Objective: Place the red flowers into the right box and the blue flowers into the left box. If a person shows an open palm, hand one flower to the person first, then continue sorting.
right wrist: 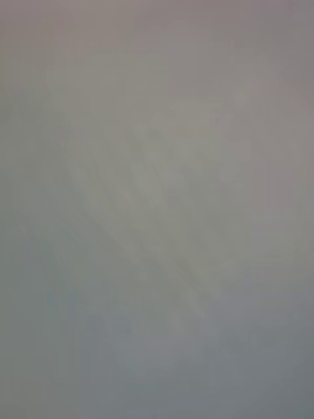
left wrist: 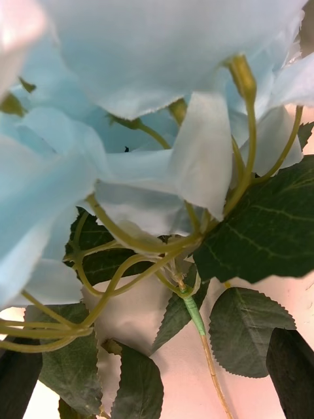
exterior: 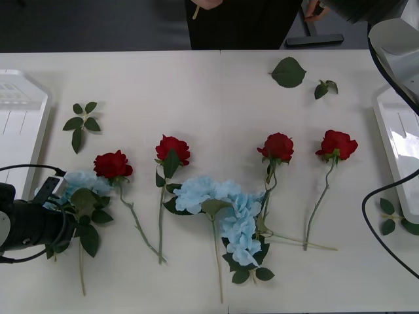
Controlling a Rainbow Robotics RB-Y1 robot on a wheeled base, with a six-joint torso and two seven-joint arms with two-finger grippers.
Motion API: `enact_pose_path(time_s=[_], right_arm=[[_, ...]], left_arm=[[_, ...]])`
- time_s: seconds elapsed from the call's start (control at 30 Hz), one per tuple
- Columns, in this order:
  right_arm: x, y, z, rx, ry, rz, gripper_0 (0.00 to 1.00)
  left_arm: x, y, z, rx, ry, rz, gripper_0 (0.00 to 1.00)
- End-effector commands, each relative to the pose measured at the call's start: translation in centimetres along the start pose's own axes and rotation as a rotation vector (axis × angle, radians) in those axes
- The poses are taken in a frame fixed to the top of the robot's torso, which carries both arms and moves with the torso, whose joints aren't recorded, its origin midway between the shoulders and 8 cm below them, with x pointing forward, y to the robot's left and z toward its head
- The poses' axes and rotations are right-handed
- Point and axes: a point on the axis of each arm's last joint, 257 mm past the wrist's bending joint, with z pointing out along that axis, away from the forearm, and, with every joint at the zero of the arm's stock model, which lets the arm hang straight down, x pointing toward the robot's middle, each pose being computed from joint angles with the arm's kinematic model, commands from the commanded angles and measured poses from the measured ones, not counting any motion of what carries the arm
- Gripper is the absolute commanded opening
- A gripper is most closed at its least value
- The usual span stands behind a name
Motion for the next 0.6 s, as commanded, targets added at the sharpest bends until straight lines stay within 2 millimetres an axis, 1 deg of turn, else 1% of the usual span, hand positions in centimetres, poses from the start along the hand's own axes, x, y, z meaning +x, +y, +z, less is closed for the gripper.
enact_pose_path(time_s=[0.03, 0.13, 0.23, 0.27, 0.3, 0.33, 0.43, 0.47, 0.5, 0.6], right_arm=[[-3.7, 1.7, 1.2, -0.039, -0.072, -0.008, 0.0], [-3.8, 1.9, 1.2, -0.044, -0.075, -0.001, 0.0], [-3.8, 1.9, 1.2, -0.044, -0.075, 0.007, 0.2], [-4.0, 2.0, 1.2, -0.048, -0.079, 0.014, 0.29], [-4.0, 2.0, 1.2, -0.049, -0.079, 0.02, 0.35], [-4.0, 2.2, 1.2, -0.055, -0.081, 0.034, 0.49], [-3.8, 2.6, 1.2, -0.068, -0.082, 0.077, 0.74], [-3.7, 2.8, 1.3, -0.074, -0.082, 0.09, 0.8], [-3.7, 2.8, 1.3, -0.076, -0.082, 0.095, 0.83], [-3.7, 2.8, 1.3, -0.076, -0.081, 0.095, 0.87]], left_arm=[[-1.6, -0.7, 0.0, 0.008, -0.033, -0.053, 1.0], [-1.6, -0.7, 0.0, 0.008, -0.033, -0.053, 1.0], [-1.6, -0.7, 0.0, 0.008, -0.033, -0.053, 1.0], [-1.6, -0.7, 0.0, 0.008, -0.033, -0.053, 1.0], [-1.6, -0.7, 0.0, 0.008, -0.033, -0.053, 1.0], [-1.6, -0.7, 0.0, 0.008, -0.033, -0.053, 1.0], [-1.6, -0.7, 0.0, 0.008, -0.033, -0.053, 1.0], [-1.6, -0.7, 0.0, 0.008, -0.033, -0.053, 1.0], [-1.6, -0.7, 0.0, 0.008, -0.033, -0.053, 1.0], [-1.6, -0.7, 0.0, 0.008, -0.033, -0.053, 1.0]])
